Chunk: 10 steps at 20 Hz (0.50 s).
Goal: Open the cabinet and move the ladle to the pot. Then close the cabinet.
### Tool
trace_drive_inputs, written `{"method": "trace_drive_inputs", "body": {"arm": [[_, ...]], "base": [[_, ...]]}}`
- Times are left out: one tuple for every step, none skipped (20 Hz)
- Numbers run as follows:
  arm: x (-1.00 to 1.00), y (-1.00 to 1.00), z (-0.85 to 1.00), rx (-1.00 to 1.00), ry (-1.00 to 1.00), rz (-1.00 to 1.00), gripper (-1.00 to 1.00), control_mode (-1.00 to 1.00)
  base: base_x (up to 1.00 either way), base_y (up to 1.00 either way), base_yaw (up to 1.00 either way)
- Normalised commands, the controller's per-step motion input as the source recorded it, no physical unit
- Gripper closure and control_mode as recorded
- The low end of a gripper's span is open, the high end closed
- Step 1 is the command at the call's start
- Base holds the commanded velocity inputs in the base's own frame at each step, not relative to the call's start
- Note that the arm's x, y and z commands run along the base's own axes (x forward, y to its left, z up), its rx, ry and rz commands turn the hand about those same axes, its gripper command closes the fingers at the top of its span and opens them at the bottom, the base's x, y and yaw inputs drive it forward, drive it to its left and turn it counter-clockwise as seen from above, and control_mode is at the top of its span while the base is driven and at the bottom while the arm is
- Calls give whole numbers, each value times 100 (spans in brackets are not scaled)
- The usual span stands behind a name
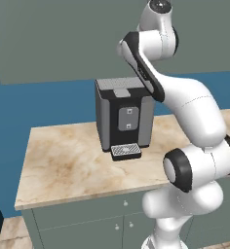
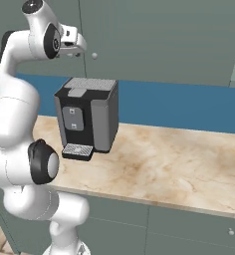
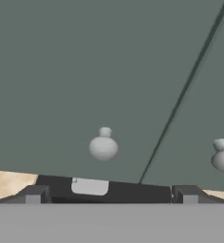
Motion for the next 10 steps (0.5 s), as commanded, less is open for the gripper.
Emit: {"method": "trace_drive_inputs", "body": {"arm": [[30, 6, -4, 0, 0, -1, -100, -100], [32, 6, -5, 0, 0, -1, -100, -100], [33, 8, -6, 0, 0, 0, -100, -100], [34, 9, -6, 0, 0, 0, -100, -100], [34, 8, -7, 0, 0, 0, -100, -100], [36, 7, -6, 0, 0, 0, -100, -100], [37, 6, -4, 0, 0, 0, -100, -100], [37, 6, -4, 0, 0, 0, -100, -100], [39, 6, -4, 0, 0, 0, -100, -100], [37, 6, -6, 0, 0, 0, -100, -100]], "base": [[0, 0, 0], [0, 0, 0], [0, 0, 0], [0, 0, 0], [0, 0, 0], [0, 0, 0], [0, 0, 0], [0, 0, 0], [0, 0, 0], [0, 0, 0]]}}
